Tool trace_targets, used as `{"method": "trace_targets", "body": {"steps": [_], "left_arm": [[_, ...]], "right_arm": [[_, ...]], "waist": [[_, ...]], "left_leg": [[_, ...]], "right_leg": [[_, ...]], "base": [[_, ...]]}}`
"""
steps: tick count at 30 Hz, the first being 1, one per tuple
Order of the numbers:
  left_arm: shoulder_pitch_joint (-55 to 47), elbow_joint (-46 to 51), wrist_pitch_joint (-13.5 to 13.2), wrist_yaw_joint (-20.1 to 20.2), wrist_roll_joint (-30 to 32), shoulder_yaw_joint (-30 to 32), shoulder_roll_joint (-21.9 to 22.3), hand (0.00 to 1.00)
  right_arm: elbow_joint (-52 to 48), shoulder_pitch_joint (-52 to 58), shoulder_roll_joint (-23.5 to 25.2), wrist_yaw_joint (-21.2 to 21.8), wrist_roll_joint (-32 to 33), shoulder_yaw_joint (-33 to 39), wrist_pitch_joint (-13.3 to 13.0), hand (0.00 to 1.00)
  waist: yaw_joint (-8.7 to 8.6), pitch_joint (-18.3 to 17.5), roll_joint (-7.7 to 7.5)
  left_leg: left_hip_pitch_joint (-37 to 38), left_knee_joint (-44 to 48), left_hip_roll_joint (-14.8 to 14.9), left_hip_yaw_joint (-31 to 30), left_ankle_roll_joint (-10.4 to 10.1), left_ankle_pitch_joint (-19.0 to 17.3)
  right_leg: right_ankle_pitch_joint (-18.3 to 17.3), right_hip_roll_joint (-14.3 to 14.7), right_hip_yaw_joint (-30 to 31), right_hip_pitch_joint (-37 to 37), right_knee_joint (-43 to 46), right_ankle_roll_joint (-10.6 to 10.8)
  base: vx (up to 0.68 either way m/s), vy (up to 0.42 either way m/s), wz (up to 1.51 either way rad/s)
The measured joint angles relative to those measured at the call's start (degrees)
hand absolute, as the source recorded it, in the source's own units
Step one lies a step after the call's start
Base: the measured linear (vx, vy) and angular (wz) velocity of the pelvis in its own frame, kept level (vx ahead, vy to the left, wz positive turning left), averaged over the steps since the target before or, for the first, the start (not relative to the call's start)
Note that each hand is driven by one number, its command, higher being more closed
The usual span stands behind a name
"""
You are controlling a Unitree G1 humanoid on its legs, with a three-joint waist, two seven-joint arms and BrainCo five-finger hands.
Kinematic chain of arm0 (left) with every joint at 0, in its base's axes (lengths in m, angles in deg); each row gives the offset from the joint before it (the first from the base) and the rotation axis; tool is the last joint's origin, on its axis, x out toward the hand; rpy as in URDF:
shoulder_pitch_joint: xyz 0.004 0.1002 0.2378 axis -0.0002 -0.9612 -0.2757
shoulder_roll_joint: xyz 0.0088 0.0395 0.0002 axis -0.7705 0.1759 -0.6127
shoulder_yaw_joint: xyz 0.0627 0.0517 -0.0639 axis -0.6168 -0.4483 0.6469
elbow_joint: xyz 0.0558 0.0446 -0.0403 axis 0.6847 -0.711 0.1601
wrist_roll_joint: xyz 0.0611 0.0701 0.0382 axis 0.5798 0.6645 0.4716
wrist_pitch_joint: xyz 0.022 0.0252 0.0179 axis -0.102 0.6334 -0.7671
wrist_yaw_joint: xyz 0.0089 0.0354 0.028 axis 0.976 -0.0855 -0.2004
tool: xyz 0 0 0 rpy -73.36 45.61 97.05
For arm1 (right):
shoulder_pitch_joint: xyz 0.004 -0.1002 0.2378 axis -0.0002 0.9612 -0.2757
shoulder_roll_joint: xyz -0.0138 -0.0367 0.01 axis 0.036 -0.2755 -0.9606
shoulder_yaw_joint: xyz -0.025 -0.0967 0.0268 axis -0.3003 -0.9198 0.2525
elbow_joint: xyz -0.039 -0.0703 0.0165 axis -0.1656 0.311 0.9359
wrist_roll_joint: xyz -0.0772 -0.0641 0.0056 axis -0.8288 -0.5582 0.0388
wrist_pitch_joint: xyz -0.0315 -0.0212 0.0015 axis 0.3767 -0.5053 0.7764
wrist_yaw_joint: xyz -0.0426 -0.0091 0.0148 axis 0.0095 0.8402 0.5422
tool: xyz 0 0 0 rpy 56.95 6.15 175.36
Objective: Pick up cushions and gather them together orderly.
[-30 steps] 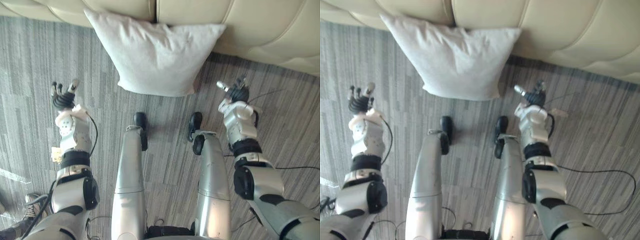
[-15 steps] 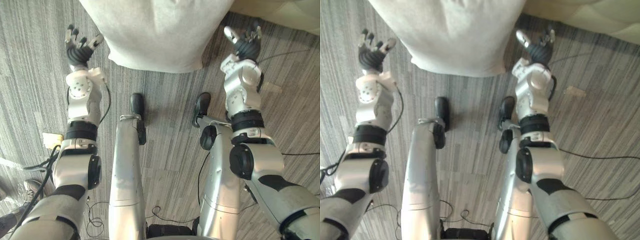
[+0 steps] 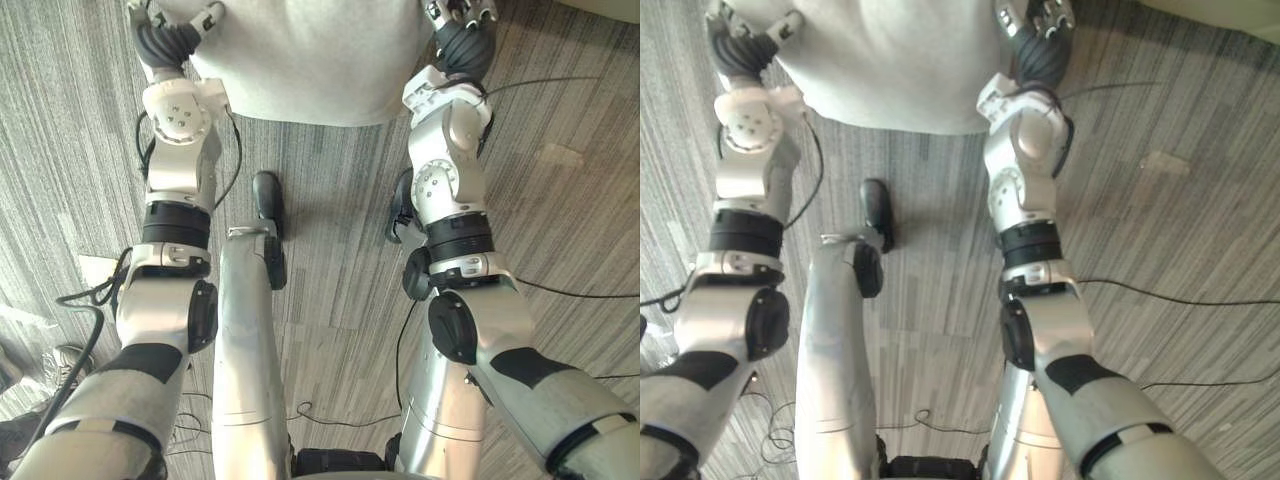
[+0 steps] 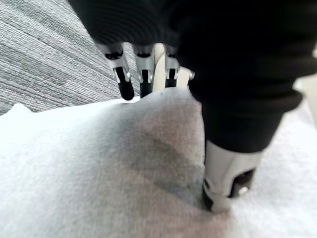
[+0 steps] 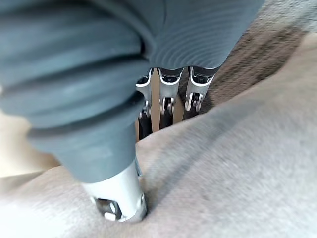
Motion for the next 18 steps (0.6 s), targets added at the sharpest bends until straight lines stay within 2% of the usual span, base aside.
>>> {"method": "trace_targets", "body": {"steps": [4, 9, 14, 17, 18], "left_arm": [[0.0, 2.0, 0.0, -0.9, -0.2, -2.1, -0.3, 1.0], [-1.8, 8.1, -0.3, -2.0, -4.5, -4.0, 0.4, 1.0], [-9.2, 17.4, -3.2, -2.8, -7.7, -4.7, 3.2, 1.0], [-15.0, 22.2, -5.4, -3.4, -9.3, -5.1, 6.5, 1.0], [-18.4, 24.4, -6.6, -3.4, -9.3, -5.2, 7.4, 1.0]], "right_arm": [[-1.4, 1.8, -0.1, 0.4, 2.7, -1.4, -1.0, 1.0], [-3.1, 3.6, -0.1, 0.7, 3.2, -2.1, -1.0, 1.0], [-8.1, 9.0, 0.0, 1.2, 3.1, -3.8, -1.0, 1.0], [-11.7, 14.0, 0.1, 1.2, 2.5, -4.3, -0.9, 1.0], [-14.0, 16.4, 0.2, 1.2, 1.8, -4.9, -0.9, 1.0]], "waist": [[-0.01, 0.0, 0.0], [-0.4, 0.0, -0.01], [-1.02, -0.1, -0.1], [-1.19, -0.4, -0.12], [-1.26, -0.4, -0.22]], "left_leg": [[-0.1, -0.1, -0.2, 0.1, -0.1, 0.1], [0.2, -0.3, -0.9, 0.0, -0.3, 0.2], [3.0, -0.4, -1.1, -0.4, -0.2, 0.3], [8.4, -3.0, -1.1, -0.8, -0.4, 0.8], [12.3, -5.6, -1.0, -1.0, -0.4, 1.2]], "right_leg": [[0.0, -0.1, 0.2, -0.2, 0.2, -0.1], [-0.3, -0.9, -0.1, -0.2, 0.9, -0.8], [-0.9, -1.1, -0.5, 2.9, 1.3, -0.5], [-1.3, -1.2, -1.5, 8.5, -0.9, -0.4], [-1.3, -1.3, -2.0, 12.2, -3.0, -0.4]], "base": [[0.04, 0.018, 0.04], [0.04, 0.015, 0.1], [0.04, 0.017, 0.05], [0.01, 0.004, 0.07], [-0.02, -0.016, 0.08]]}}
